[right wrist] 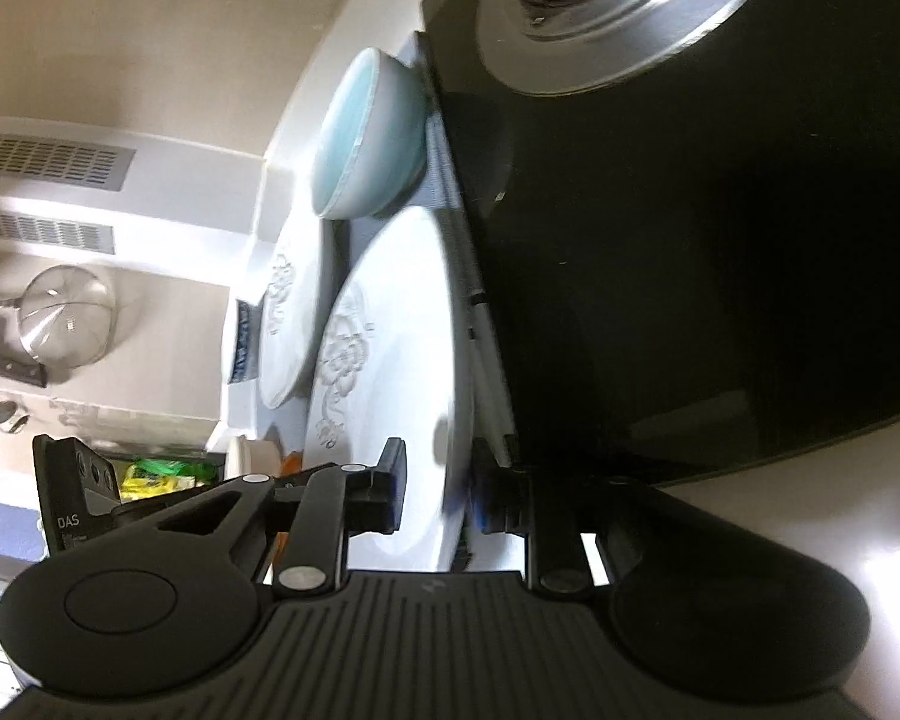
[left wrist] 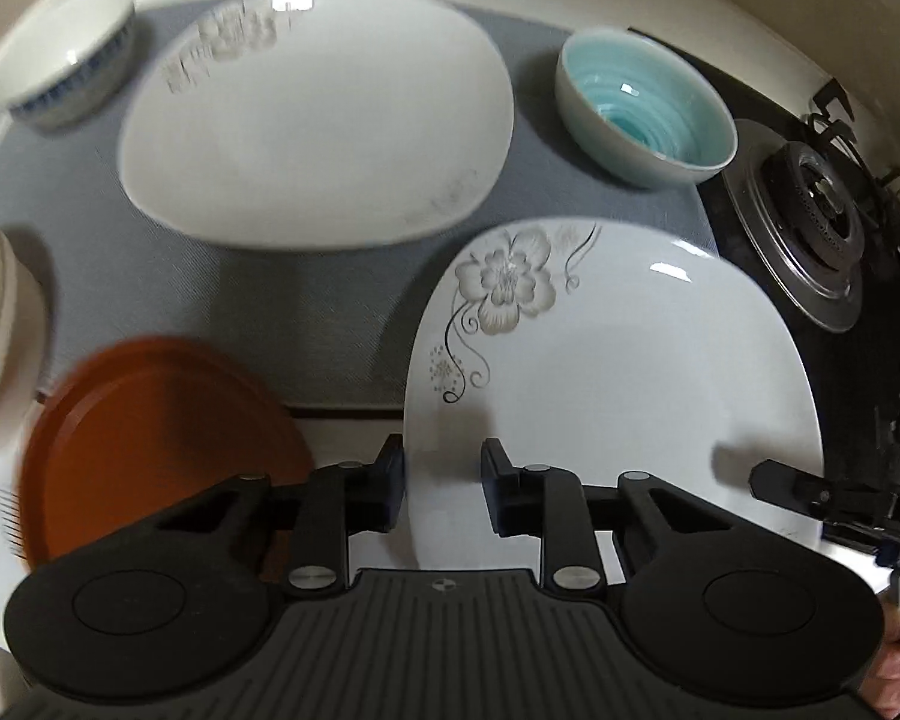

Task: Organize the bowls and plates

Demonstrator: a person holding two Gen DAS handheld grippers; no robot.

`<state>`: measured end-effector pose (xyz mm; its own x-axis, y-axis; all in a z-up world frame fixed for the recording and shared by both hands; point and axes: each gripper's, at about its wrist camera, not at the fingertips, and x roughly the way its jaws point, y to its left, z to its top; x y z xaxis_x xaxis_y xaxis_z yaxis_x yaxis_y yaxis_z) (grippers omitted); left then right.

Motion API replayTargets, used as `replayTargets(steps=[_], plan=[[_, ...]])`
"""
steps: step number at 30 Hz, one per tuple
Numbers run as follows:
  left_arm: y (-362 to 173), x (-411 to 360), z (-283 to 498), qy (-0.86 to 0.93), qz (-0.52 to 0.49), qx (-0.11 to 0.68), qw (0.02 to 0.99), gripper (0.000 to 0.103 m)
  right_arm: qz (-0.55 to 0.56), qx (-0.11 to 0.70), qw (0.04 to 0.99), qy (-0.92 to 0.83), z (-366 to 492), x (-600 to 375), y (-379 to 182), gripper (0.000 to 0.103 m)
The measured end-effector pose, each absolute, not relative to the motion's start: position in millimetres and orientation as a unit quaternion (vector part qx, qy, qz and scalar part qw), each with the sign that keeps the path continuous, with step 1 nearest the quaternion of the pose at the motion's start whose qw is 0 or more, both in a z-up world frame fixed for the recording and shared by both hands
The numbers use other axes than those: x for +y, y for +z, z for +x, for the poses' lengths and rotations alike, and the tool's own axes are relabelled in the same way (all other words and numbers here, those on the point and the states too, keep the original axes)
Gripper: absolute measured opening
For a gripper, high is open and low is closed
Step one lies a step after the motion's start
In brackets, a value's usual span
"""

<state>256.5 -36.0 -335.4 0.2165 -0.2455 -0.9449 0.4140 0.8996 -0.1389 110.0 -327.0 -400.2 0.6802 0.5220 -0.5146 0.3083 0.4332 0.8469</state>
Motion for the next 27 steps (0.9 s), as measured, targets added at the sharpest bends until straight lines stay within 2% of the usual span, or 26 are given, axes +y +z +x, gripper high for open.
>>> replayTargets(steps=[4,5,15,27], plan=[[-326,-36,259,-0.215,0.049,0.587,0.779,0.028,0.509,0.39,0.765,0.059,112,-326,-394,0.023],[-326,-38,260,-0.219,0.045,0.588,0.777,0.028,0.517,0.387,0.762,0.056,111,-329,-395,0.018],[-329,-36,263,-0.205,0.01,0.617,0.76,0.028,0.507,0.389,0.767,0.058,105,-326,-388,0.018],[-284,-15,258,-0.185,-0.008,0.592,0.784,0.028,0.496,0.365,0.784,0.082,110,-306,-349,0.018]])
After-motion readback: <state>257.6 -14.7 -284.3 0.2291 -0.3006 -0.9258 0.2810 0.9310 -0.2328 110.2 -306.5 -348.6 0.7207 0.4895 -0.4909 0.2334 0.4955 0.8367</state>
